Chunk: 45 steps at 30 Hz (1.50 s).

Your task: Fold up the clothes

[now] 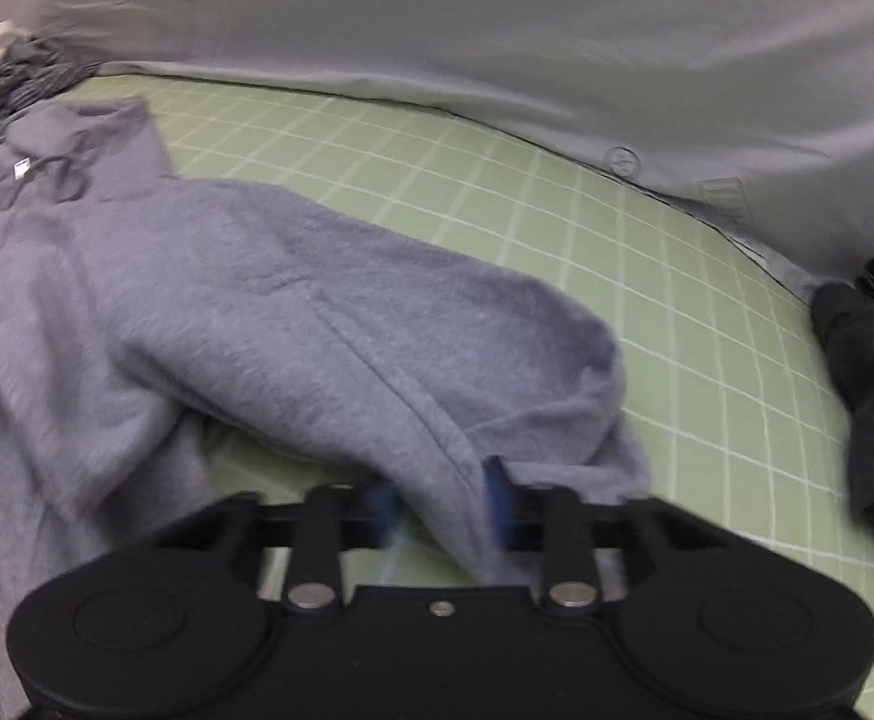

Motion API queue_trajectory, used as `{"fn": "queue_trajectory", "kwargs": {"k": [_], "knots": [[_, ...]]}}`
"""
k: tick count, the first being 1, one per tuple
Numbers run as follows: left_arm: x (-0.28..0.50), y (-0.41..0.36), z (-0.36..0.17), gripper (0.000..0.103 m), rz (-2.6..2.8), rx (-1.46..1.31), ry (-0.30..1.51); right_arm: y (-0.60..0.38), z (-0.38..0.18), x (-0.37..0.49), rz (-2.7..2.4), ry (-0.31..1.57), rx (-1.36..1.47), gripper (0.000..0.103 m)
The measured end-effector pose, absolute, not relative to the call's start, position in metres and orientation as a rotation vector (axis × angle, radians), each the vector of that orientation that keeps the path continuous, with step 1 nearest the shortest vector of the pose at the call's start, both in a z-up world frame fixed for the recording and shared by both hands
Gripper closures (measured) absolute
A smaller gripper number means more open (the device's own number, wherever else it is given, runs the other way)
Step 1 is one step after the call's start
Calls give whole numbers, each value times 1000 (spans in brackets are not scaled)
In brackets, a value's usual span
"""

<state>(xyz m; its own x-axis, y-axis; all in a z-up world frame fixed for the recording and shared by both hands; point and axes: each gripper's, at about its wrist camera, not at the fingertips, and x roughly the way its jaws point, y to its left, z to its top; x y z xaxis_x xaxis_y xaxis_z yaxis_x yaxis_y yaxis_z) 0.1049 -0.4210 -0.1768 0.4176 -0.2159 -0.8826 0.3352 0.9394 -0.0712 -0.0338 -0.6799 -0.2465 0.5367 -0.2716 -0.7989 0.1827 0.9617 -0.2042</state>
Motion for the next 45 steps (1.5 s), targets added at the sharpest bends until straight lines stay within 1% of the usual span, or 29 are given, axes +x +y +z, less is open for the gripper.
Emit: {"fn": "queue_trajectory", "kwargs": {"k": [4,6,9,11,12,13,14,15,16,18,20,21,23,24,26,27,28,29,30,39,45], "knots": [[97,-406,-170,103,-271,203,1042,-690,-245,-36,-323,956,-162,91],[98,-389,-169,103,-224,212,1039,-702,-243,-38,-377,950,-158,93],[104,-360,-171,103,-231,140,1088,-726,-237,-44,-460,942,-99,93],[102,-353,-170,100,-256,89,1097,-741,-234,-52,-506,936,-40,94],[100,-352,-169,89,-263,69,1092,-746,-233,-56,-532,932,-36,94],[98,-353,-169,73,-274,52,1088,-752,-232,-60,-569,931,-49,95],[97,-356,-170,65,-287,37,1086,-759,-230,-64,-614,931,-59,95],[96,-360,-171,53,-299,22,1084,-767,-228,-68,-664,927,-50,95],[95,-364,-172,44,-307,10,1081,-778,-225,-74,-720,920,-16,94],[94,-372,-176,36,-312,8,1070,-798,-220,-91,-836,900,72,93],[96,-378,-182,36,-310,28,1068,-809,-219,-103,-876,904,137,91],[98,-381,-185,36,-309,38,1071,-808,-220,-109,-869,909,147,91],[101,-388,-191,36,-313,55,1083,-801,-222,-117,-850,925,138,85],[102,-390,-194,38,-319,62,1096,-797,-224,-120,-841,937,118,83],[101,-392,-195,53,-312,84,1093,-793,-228,-124,-848,948,134,76],[100,-393,-195,73,-305,96,1087,-791,-230,-126,-852,953,144,74],[100,-392,-194,91,-299,108,1080,-791,-231,-129,-867,947,166,69],[99,-390,-193,99,-292,118,1070,-789,-231,-133,-878,938,185,64],[99,-386,-191,103,-284,108,1065,-787,-231,-136,-889,929,204,63],[93,-322,-168,103,-201,-112,1052,-775,-226,-136,-874,924,219,62],[91,-282,-144,103,-11,-12,931,-765,-224,-132,-849,922,208,61]]}}
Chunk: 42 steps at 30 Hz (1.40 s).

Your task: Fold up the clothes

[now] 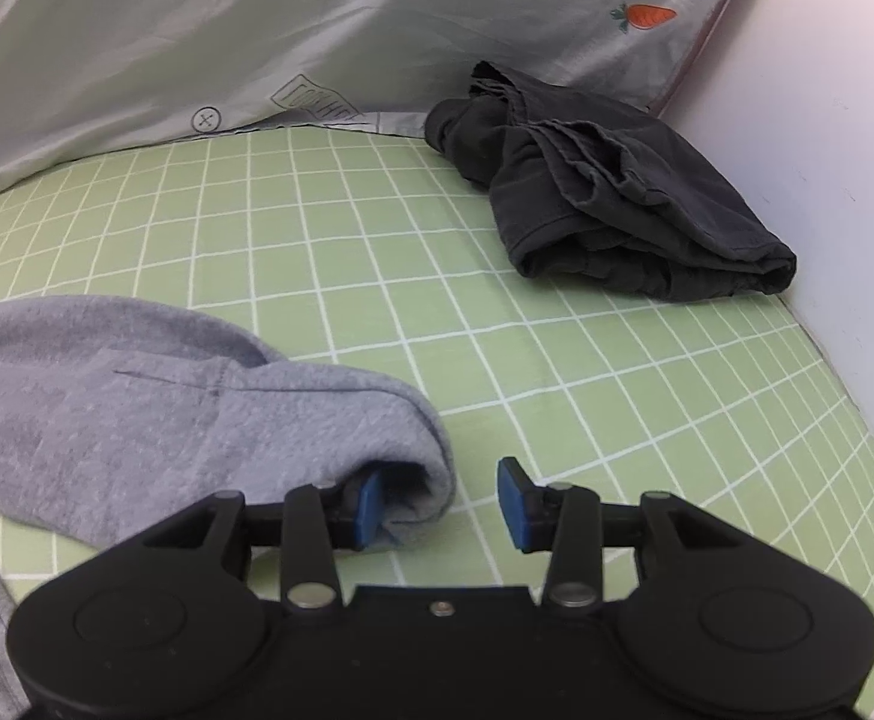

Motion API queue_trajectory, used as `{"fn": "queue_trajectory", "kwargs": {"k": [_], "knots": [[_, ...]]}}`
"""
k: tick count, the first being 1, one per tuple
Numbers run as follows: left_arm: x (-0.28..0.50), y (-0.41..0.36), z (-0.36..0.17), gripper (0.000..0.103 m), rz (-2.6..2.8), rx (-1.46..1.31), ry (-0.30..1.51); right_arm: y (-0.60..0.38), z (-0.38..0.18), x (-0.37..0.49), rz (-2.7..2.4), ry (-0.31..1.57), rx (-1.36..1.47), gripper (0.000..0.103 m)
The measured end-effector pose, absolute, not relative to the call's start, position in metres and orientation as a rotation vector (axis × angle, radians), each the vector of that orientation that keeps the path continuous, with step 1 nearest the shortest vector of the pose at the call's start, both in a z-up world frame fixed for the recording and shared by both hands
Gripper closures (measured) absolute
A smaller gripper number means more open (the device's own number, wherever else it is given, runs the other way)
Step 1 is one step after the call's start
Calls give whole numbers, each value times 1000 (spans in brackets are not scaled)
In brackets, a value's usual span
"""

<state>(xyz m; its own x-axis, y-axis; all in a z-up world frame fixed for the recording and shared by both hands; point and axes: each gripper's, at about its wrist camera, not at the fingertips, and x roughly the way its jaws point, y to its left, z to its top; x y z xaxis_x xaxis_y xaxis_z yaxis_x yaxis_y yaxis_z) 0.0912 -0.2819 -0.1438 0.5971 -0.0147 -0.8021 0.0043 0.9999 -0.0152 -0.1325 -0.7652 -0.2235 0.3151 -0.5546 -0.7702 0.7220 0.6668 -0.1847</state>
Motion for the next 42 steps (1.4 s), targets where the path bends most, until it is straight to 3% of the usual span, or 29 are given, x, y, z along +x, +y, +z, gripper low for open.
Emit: {"fn": "queue_trajectory", "kwargs": {"k": [8,12,14,16,18,19,20,21,27,33,36,38,40,42], "knots": [[107,-183,-134,103,369,73,872,-757,-220,-131,-832,909,210,51],[105,-159,-148,100,604,254,914,-749,-215,-128,-823,898,195,45],[98,-153,-151,83,582,169,953,-739,-208,-123,-790,877,151,44],[90,-152,-152,57,502,17,989,-730,-201,-117,-756,855,106,43],[84,-166,-154,46,376,-114,1005,-718,-190,-107,-704,827,52,36],[82,-178,-156,41,311,-145,1007,-714,-186,-99,-664,811,34,24],[80,-193,-159,38,243,-145,1007,-709,-181,-91,-622,795,17,18],[81,-210,-163,34,174,-129,1010,-704,-177,-82,-580,781,2,18],[86,-304,-182,27,-166,-3,1016,-673,-187,-6,-265,810,-13,13],[106,-329,-206,27,-200,-74,1068,-624,-212,73,77,808,-24,7],[112,-329,-214,30,-173,-128,1091,-601,-223,108,183,847,-47,9],[112,-329,-215,42,-188,-122,1087,-588,-233,124,213,896,-90,23],[111,-330,-214,63,-219,-86,1085,-581,-239,131,252,929,-75,36],[111,-328,-215,68,-227,-81,1083,-584,-239,132,291,925,-15,55]]}}
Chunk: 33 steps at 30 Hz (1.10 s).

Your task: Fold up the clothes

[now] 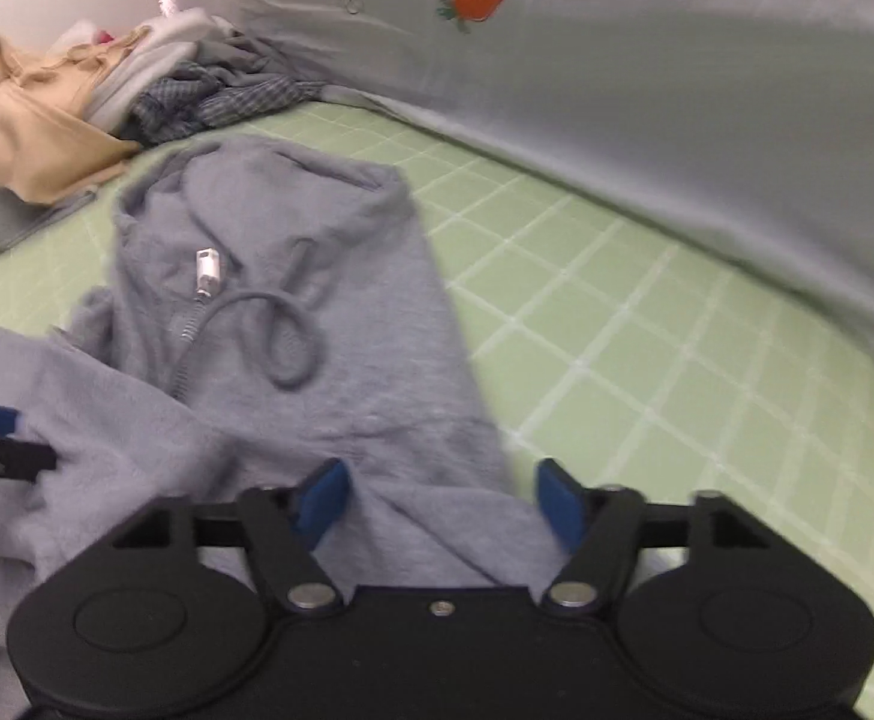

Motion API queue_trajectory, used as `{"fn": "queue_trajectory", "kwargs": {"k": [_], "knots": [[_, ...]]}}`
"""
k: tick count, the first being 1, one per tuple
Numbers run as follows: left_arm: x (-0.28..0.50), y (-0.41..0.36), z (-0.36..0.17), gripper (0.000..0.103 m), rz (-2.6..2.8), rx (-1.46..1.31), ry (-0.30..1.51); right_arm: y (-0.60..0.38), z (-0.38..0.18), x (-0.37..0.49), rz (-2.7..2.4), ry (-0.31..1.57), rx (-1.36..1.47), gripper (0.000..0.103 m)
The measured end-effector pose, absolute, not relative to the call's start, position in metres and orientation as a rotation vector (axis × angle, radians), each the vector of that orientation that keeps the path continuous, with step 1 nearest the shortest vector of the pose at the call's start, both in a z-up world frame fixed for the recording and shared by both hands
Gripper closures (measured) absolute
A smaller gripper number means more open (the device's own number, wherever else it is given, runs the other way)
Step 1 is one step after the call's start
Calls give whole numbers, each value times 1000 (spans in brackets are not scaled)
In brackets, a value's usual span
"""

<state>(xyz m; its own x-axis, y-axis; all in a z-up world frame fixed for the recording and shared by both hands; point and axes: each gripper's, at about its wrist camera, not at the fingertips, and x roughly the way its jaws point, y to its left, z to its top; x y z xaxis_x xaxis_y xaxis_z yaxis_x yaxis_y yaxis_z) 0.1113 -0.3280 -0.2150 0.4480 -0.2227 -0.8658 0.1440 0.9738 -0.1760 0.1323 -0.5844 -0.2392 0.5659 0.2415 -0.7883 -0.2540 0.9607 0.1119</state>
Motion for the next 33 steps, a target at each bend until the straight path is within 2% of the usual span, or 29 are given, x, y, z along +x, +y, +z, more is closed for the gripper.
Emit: {"fn": "queue_trajectory", "kwargs": {"k": [1,2,11,12,13,19,21,22,23,24,25,27,28,29,31,33], "knots": [[112,-327,-216,70,-225,-87,1081,-587,-237,129,290,901,4,78],[113,-326,-216,72,-223,-96,1079,-589,-236,127,272,886,-5,93],[146,-345,-207,88,-303,-62,1011,-641,-240,124,40,856,-96,97],[152,-349,-203,96,-305,-43,990,-656,-240,124,-6,858,-86,97],[157,-354,-198,99,-297,-15,965,-670,-239,124,-51,861,-76,97],[201,-324,-177,99,-82,76,836,-768,-237,97,-412,877,-33,97],[213,-305,-173,97,-23,60,832,-796,-230,76,-471,862,37,92],[216,-299,-172,94,1,48,845,-803,-226,65,-486,852,58,73],[216,-293,-172,92,30,40,851,-804,-221,52,-500,840,65,46],[211,-291,-171,91,45,34,852,-804,-215,39,-514,827,71,38],[205,-290,-169,82,50,26,853,-800,-210,24,-524,811,67,33],[187,-291,-166,65,0,-4,878,-786,-204,-3,-530,803,77,30],[174,-296,-166,57,-40,-14,898,-778,-202,-17,-534,799,90,22],[161,-304,-166,54,-83,-19,922,-770,-199,-31,-538,795,102,16],[133,-323,-169,40,-178,-27,972,-752,-199,-60,-551,791,138,14],[102,-349,-174,31,-291,-36,1032,-740,-201,-88,-570,805,180,13]]}}
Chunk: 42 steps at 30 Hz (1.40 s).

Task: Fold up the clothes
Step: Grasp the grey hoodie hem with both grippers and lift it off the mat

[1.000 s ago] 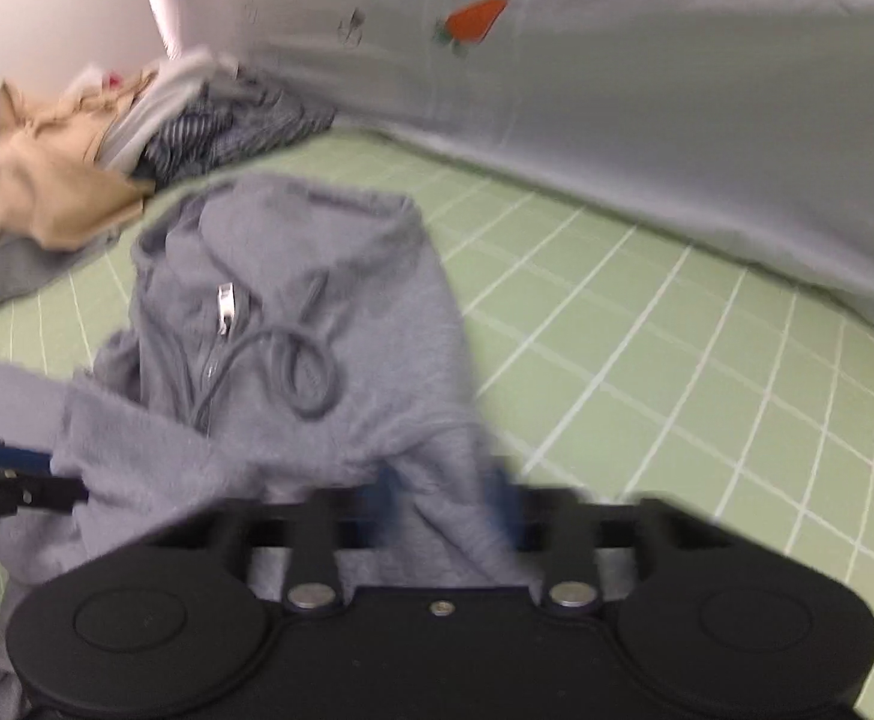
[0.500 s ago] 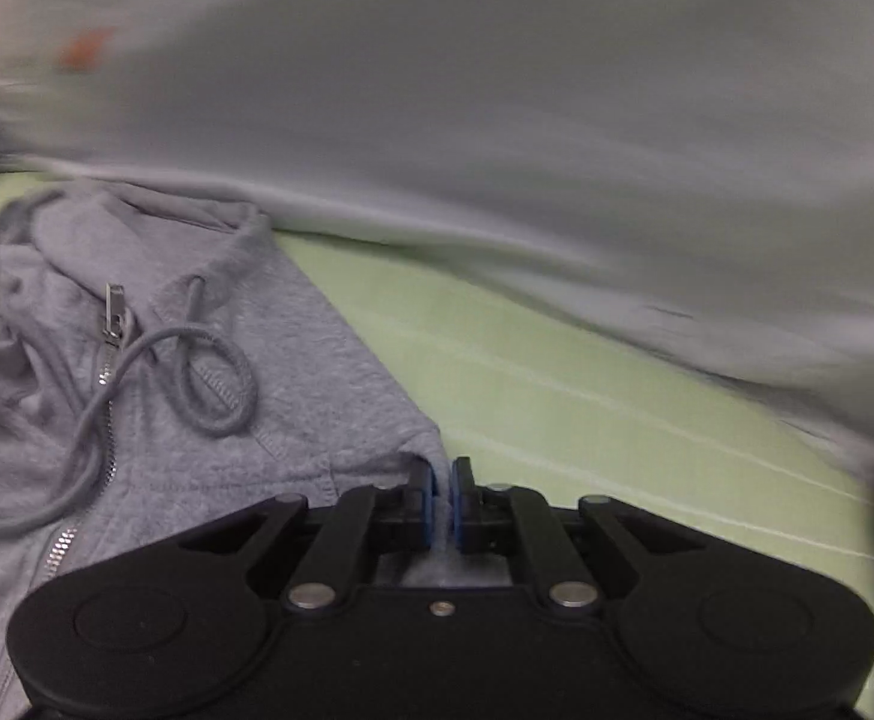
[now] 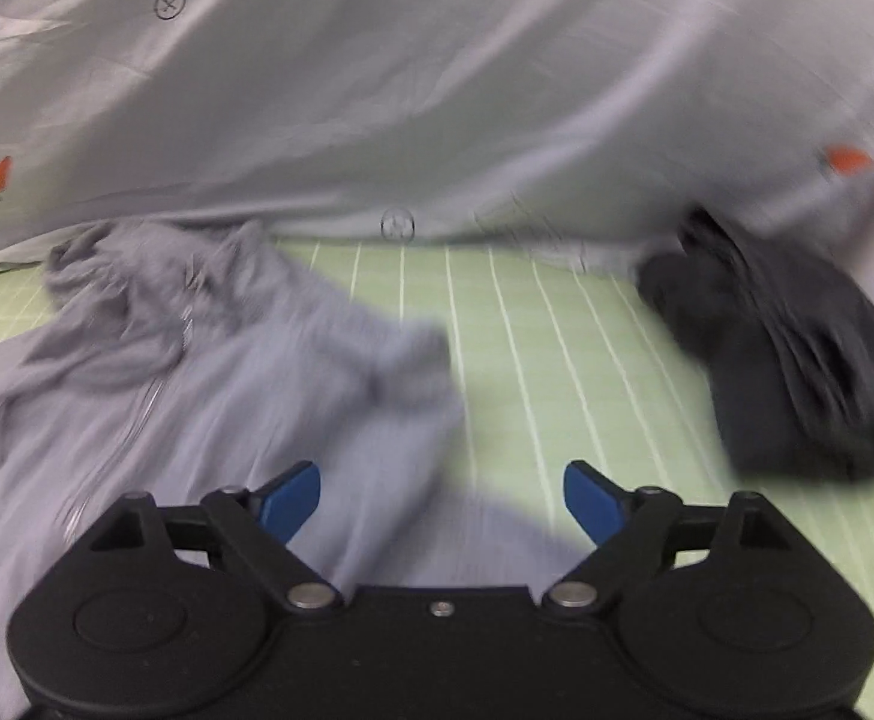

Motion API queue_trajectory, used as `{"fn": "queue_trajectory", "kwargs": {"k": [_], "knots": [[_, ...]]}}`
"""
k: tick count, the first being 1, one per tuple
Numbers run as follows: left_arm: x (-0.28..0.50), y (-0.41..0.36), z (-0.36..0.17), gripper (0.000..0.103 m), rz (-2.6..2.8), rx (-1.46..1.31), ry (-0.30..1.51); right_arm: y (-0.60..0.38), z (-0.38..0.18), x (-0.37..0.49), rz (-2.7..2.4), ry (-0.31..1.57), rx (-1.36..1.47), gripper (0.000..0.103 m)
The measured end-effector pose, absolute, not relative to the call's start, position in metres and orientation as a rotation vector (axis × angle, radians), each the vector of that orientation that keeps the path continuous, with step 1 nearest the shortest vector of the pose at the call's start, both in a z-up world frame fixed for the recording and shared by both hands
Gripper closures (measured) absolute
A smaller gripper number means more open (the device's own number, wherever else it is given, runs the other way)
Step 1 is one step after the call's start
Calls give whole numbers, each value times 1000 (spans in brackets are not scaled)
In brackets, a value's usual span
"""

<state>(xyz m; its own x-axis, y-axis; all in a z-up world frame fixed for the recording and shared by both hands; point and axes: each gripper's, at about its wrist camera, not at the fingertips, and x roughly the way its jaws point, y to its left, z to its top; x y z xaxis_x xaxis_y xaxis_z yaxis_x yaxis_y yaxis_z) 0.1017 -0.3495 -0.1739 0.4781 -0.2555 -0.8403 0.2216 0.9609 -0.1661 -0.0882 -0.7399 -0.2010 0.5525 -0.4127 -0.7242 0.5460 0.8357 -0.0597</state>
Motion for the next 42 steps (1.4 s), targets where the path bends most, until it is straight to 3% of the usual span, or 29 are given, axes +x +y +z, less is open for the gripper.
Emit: {"fn": "queue_trajectory", "kwargs": {"k": [7,11,12,13,15,16,21,27,29,31,34,39,42], "knots": [[31,-424,-204,22,-551,-32,1223,-688,-216,-164,-571,882,266,10],[13,-449,-219,25,-528,95,1248,-673,-213,-192,-609,878,257,10],[11,-451,-221,41,-526,121,1239,-671,-210,-197,-623,875,257,10],[11,-450,-222,65,-522,137,1235,-670,-208,-202,-632,870,264,9],[12,-441,-222,88,-511,137,1237,-669,-206,-212,-658,856,287,9],[15,-431,-221,95,-509,107,1246,-666,-206,-215,-668,856,295,9],[36,-358,-208,103,-404,-31,1260,-649,-209,-226,-694,867,322,9],[67,-251,-199,101,-234,-132,1214,-615,-215,-231,-637,901,326,9],[62,-242,-198,87,-275,-153,1216,-608,-219,-231,-638,921,334,9],[50,-244,-199,61,-333,-136,1216,-606,-222,-232,-649,932,350,9],[32,-259,-202,47,-449,-133,1233,-605,-226,-235,-668,941,393,10],[7,-294,-210,36,-624,-77,1243,-622,-227,-250,-673,859,622,12],[-3,-309,-220,36,-644,-39,1242,-633,-231,-261,-680,811,751,15]]}}
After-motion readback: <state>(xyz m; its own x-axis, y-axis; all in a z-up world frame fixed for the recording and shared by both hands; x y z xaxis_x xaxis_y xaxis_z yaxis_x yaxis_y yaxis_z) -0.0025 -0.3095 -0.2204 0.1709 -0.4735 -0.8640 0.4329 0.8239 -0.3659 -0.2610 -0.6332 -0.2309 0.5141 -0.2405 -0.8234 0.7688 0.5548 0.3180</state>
